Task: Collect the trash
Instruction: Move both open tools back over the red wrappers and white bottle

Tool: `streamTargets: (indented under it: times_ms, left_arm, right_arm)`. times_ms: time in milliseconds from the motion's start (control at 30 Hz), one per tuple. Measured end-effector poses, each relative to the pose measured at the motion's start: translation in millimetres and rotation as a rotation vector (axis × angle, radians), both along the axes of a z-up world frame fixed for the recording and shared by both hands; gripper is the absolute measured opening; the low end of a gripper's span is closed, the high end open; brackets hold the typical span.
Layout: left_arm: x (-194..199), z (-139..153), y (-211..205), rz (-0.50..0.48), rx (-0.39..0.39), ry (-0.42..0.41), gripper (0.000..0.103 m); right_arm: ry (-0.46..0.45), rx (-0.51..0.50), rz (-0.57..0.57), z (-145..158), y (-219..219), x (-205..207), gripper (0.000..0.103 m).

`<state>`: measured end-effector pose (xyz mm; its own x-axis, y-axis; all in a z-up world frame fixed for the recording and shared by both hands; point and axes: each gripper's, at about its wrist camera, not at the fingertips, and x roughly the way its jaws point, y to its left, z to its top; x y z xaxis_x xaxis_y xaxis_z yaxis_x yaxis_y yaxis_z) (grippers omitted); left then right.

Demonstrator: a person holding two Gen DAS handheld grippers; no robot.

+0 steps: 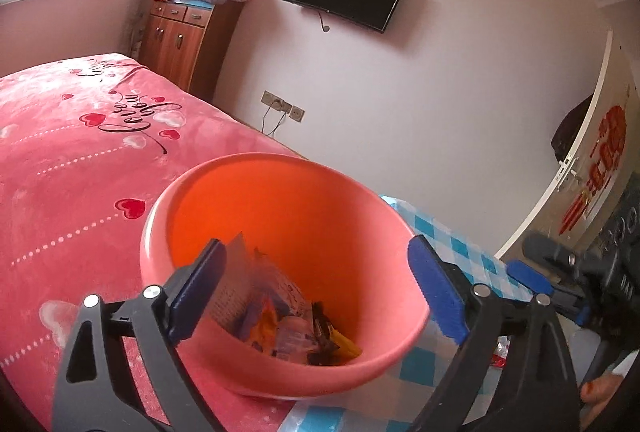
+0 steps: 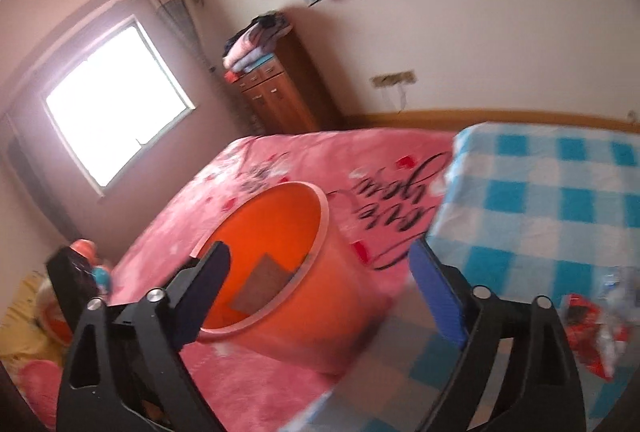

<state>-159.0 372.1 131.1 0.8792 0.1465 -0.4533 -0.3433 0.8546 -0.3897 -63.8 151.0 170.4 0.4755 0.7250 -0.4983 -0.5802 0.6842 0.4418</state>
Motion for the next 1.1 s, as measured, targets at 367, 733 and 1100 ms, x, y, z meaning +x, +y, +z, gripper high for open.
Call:
streamTargets:
  times_ms: [367,733,1100]
  left_arm:
    - [-6.0,7.2,-28.5,-0.057,0.006,-0.051,0.097]
    - [-9.6,14.4,-76.6,-0.201,0.038,-0.088,0.099]
    - [-8.0,11.4,-133.2,-0.313,0.107,-0.045,0.099]
  right_arm:
    - [-0.062,-0.110,-0.143,-29.1,-59.7,-27.8,0.093]
    - [0.009,-0.116,-0.291,-50.5,-125.9,-46.2,0.095]
    - [0.035,-0.132,-0.351,-68.8,-174.9,-67.6,0.095]
